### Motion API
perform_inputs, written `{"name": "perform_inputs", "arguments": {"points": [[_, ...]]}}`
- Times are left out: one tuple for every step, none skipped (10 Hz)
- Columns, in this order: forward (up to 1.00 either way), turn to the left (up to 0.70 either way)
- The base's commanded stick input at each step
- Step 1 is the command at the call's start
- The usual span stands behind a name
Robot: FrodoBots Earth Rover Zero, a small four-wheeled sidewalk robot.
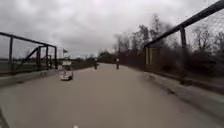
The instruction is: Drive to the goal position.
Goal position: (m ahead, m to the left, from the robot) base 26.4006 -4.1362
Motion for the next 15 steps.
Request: {"name": "perform_inputs", "arguments": {"points": [[1.0, 0.0], [1.0, 0.22], [1.0, 0.4], [1.0, 0.38], [1.0, 0.01], [1.0, 0.03], [1.0, 0.04], [1.0, 0.02], [1.0, 0.01], [1.0, 0.01], [1.0, 0.0], [1.0, 0.0], [1.0, 0.0], [1.0, 0.0], [1.0, 0.0]]}}
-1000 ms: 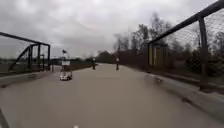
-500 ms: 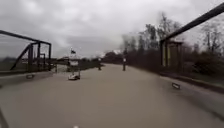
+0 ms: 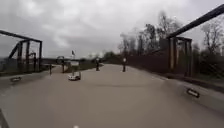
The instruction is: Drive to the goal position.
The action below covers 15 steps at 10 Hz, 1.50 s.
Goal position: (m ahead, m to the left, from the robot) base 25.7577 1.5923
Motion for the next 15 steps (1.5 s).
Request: {"name": "perform_inputs", "arguments": {"points": [[1.0, 0.0], [1.0, 0.0], [1.0, 0.0], [1.0, 0.0], [1.0, 0.0], [1.0, 0.0], [1.0, 0.0], [1.0, 0.0], [1.0, 0.0], [1.0, 0.0], [1.0, 0.0], [1.0, 0.0], [1.0, 0.0], [1.0, 0.0], [1.0, 0.0]]}}
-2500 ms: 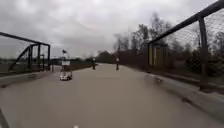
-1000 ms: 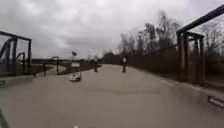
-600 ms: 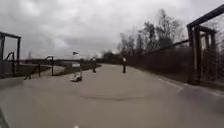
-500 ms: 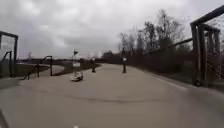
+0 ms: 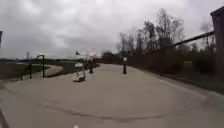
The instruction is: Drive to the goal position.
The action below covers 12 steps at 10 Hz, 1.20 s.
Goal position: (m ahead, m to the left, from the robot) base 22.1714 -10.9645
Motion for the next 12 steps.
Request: {"name": "perform_inputs", "arguments": {"points": [[1.0, 0.0], [1.0, 0.0], [1.0, 0.0], [1.0, 0.0], [1.0, 0.0], [1.0, 0.0], [1.0, 0.0], [1.0, 0.0], [1.0, 0.0], [1.0, 0.0], [1.0, 0.0], [1.0, 0.0]]}}
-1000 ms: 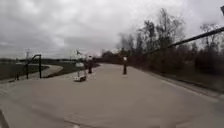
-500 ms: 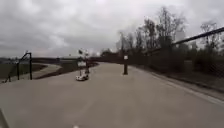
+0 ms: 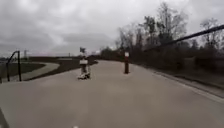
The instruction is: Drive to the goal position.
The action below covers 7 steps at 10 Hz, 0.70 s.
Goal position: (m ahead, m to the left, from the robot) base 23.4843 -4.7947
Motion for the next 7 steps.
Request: {"name": "perform_inputs", "arguments": {"points": [[1.0, 0.0], [1.0, 0.0], [1.0, 0.0], [1.0, 0.0], [1.0, 0.0], [1.0, 0.0], [1.0, 0.0]]}}
